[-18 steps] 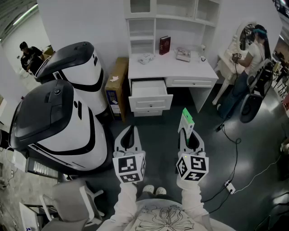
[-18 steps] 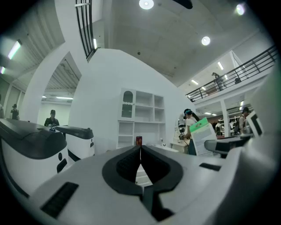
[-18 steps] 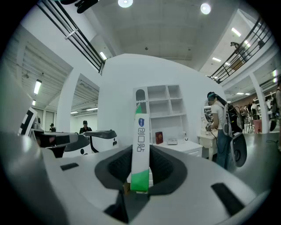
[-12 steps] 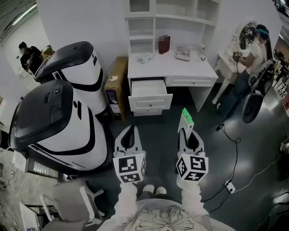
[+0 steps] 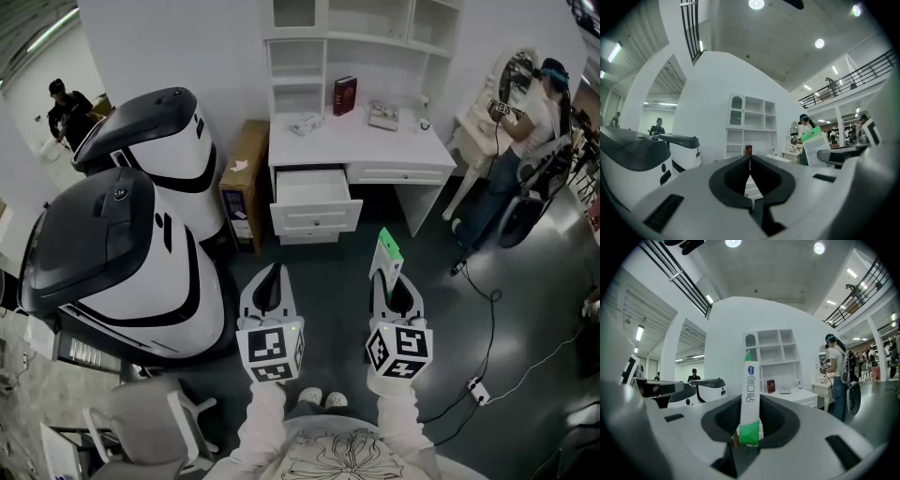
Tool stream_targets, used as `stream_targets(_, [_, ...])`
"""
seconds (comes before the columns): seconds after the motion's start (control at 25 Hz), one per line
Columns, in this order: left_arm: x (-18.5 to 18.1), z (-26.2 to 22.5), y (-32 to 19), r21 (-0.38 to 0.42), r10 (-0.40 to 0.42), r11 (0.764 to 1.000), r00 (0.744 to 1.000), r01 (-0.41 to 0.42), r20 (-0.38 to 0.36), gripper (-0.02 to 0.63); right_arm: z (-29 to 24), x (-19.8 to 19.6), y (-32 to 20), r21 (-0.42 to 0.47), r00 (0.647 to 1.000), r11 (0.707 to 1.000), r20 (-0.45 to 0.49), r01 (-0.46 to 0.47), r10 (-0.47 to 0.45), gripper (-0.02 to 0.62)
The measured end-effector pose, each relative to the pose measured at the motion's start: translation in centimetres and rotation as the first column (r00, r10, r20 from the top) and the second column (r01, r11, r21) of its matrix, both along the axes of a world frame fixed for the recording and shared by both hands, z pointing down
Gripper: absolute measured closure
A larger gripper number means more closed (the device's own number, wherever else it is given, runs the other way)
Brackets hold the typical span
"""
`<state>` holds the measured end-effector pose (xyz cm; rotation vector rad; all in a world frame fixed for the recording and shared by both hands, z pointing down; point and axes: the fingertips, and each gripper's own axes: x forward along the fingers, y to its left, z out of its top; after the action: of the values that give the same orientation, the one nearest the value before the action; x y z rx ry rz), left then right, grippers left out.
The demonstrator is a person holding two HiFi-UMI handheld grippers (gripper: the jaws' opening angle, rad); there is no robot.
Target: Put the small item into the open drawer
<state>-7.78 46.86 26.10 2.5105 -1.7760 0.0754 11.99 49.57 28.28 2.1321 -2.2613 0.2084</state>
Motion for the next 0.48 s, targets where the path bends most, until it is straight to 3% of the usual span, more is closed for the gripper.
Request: stream_targets(0.48, [-2.4,1.4,-2.3,-0.02,0.018,1.0,1.0,-0.018,0.011,0.6,1.5,-2.6,-1.6,-0.023,1.0,1.0,0.027,-0.014,0.015,0.506])
